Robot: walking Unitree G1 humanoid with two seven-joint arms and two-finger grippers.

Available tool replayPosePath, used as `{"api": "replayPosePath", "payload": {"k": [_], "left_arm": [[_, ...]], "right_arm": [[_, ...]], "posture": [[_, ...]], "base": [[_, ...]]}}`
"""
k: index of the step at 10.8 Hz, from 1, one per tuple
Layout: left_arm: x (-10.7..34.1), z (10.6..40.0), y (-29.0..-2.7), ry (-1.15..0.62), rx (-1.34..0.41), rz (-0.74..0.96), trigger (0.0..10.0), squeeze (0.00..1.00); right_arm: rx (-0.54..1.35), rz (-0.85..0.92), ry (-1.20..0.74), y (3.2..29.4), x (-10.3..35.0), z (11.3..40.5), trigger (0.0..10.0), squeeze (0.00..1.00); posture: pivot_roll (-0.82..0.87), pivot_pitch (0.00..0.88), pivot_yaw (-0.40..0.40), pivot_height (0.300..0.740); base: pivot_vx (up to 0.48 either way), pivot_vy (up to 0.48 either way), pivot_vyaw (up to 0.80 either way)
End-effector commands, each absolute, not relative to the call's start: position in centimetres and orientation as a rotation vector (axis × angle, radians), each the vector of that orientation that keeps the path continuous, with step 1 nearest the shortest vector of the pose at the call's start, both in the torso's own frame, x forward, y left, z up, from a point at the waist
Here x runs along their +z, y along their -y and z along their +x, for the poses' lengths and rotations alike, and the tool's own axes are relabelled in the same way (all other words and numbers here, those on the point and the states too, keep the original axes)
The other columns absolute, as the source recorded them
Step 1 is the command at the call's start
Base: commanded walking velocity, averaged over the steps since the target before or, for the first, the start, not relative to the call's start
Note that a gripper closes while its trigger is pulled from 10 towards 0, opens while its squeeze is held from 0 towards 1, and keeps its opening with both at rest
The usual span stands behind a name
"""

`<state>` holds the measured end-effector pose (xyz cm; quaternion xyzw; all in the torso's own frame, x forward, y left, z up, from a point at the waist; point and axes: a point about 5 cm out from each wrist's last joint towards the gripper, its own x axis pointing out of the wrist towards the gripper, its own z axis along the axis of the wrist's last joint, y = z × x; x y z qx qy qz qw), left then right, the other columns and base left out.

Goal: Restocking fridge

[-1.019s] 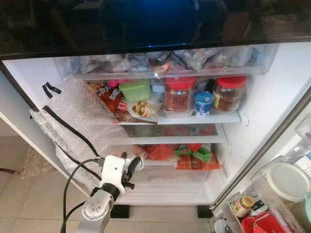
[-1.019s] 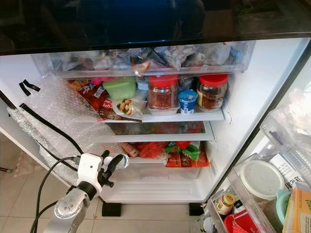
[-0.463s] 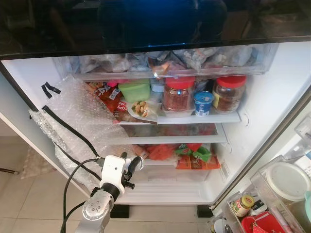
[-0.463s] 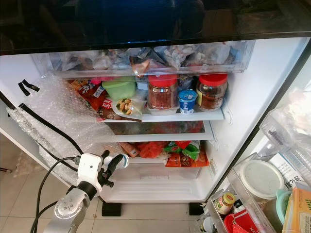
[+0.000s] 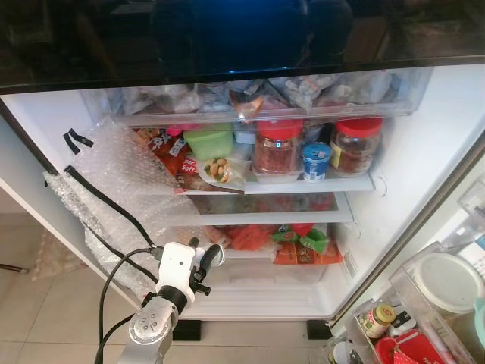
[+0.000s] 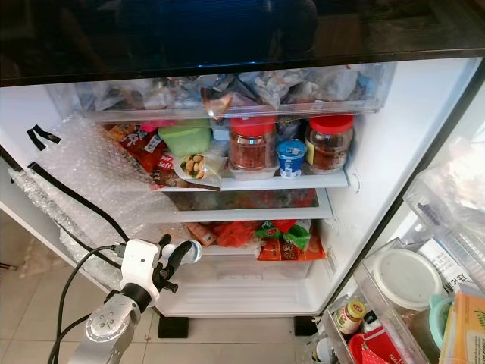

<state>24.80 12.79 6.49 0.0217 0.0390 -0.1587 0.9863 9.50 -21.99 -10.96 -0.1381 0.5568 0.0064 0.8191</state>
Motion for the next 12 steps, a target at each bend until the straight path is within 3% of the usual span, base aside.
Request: {"api": "replayPosePath", "payload": {"k": [1, 3, 8, 12], "left_arm": [[6.96, 24.98, -12.9, -0.049, -0.308, 0.04, 10.0, 0.0], [6.96, 24.95, -12.91, -0.049, -0.307, 0.04, 10.0, 0.0], [7.02, 24.88, -12.85, -0.046, -0.313, 0.049, 10.0, 0.0], [7.06, 25.13, -13.06, -0.042, -0.315, 0.065, 10.0, 0.0]], "right_arm": [[0.048, -0.27, -1.133, 20.56, -10.86, 10.72, 10.0, 0.0], [0.058, -0.288, -1.137, 20.56, -10.9, 10.59, 10.0, 0.0], [0.068, -0.297, -1.145, 20.43, -10.97, 10.4, 10.0, 0.0], [0.084, -0.324, -1.162, 20.44, -11.08, 10.06, 10.0, 0.0]], "posture": [[-0.12, 0.057, 0.058, 0.74], [-0.12, 0.057, 0.058, 0.74], [-0.11, 0.059, 0.058, 0.65], [-0.11, 0.044, 0.063, 0.65]], "base": [[0.0, 0.0, 0.0], [0.0, 0.0, 0.0], [0.0, 0.0, 0.0], [0.0, 0.0, 0.0]]}}
